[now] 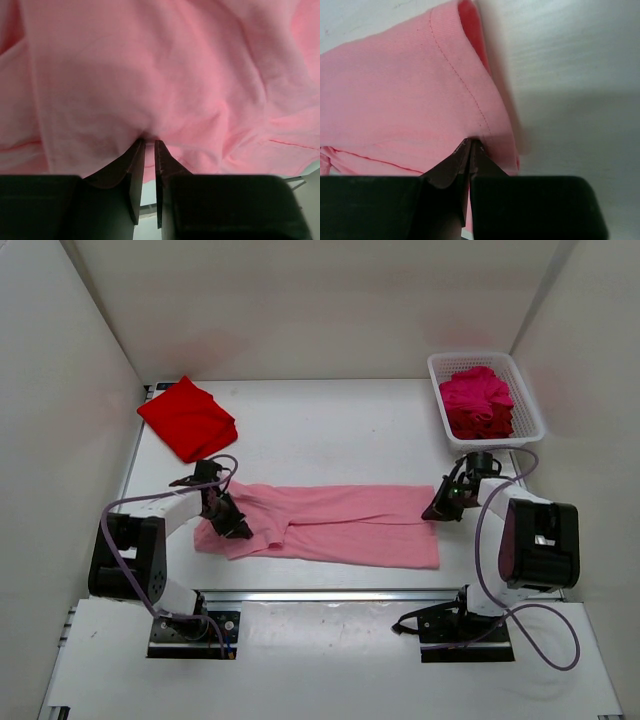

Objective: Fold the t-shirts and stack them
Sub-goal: Fold the 1/3-folded T-shirt at the center of the board.

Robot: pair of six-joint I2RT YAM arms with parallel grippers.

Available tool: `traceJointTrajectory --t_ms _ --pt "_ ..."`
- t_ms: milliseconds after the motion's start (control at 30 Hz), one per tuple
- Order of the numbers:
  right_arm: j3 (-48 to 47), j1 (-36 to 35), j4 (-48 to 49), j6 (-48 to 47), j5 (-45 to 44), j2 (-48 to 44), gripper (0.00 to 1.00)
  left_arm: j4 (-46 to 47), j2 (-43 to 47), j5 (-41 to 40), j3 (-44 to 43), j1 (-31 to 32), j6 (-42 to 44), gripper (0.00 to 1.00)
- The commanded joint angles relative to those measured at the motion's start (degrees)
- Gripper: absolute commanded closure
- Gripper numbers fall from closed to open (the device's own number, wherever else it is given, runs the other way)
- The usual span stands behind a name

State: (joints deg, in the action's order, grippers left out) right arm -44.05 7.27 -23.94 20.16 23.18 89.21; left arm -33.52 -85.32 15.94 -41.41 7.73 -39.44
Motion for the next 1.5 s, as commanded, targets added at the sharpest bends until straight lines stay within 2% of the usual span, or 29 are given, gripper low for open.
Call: traceJointTrajectory --t_ms 0,200,333,433,533,667,733,867,933,967,1000,1067,1133,1167,1467 --pt "3.17 1.08 -0.48 0.05 -2.35 -3.24 1.00 -2.95 3.57 -0.04 2.03 -1.48 2.61 0.75" --pt "3.55 1.79 -6.36 -2.32 -2.26 -8.78 1.00 -4.98 5.34 0.23 -1.12 -0.17 4.99 0.63" --pt "-5.31 -4.27 -8.83 -0.40 -0.24 -11.07 0.92 -5.33 7.79 -0.74 -6.83 0.89 3.50 0.63" --pt "-13.59 -12.00 -7.19 1.45 3.16 -8.27 0.86 -5.95 7.27 -1.35 -7.81 0.10 2.97 0.64" --pt "-23.15 -22.35 -2.79 2.60 8.19 -0.47 0.81 -3.67 6.13 1.36 -4.04 -1.48 2.09 0.64" --pt "-34.06 -30.55 0.92 2.08 12.41 9.65 0.77 -2.60 6.04 1.02 -0.61 -2.98 2.00 0.63" --pt "-40.56 -34.49 0.83 -0.11 14.17 17.97 0.73 -2.96 6.13 0.41 -0.08 -2.89 1.91 0.64" --pt "-60.51 -40.12 -6.44 -4.51 14.35 31.44 0.68 -2.25 6.30 1.46 2.64 -3.24 1.39 0.63" --pt "-75.31 -41.62 -12.16 -6.96 14.79 42.13 0.64 -2.08 6.48 0.76 3.61 -2.90 1.30 0.63" --pt "-79.74 -42.59 -16.96 -7.50 13.83 47.67 0.64 -2.43 6.39 0.23 3.18 -2.98 1.73 0.64" --pt "-86.05 -43.12 -17.45 -7.77 13.56 49.81 0.62 -2.60 6.04 0.14 3.52 -3.76 1.74 0.63" --pt "-86.28 -43.56 -13.87 -4.36 15.67 51.67 0.59 -3.13 6.13 -0.30 3.00 -3.95 2.26 0.63" --pt "-90.21 -44.26 -14.45 -4.43 14.97 54.47 0.53 -3.57 5.87 -1.35 2.22 -4.39 2.79 0.63" --pt "-92.85 -44.44 -14.64 -4.26 15.57 56.32 0.52 -3.83 5.34 -1.35 2.38 -4.82 2.79 0.63" --pt "-92.80 -47.26 -13.06 -2.06 17.51 62.14 0.50 -3.22 5.25 -1.62 1.68 -5.79 3.14 0.63"
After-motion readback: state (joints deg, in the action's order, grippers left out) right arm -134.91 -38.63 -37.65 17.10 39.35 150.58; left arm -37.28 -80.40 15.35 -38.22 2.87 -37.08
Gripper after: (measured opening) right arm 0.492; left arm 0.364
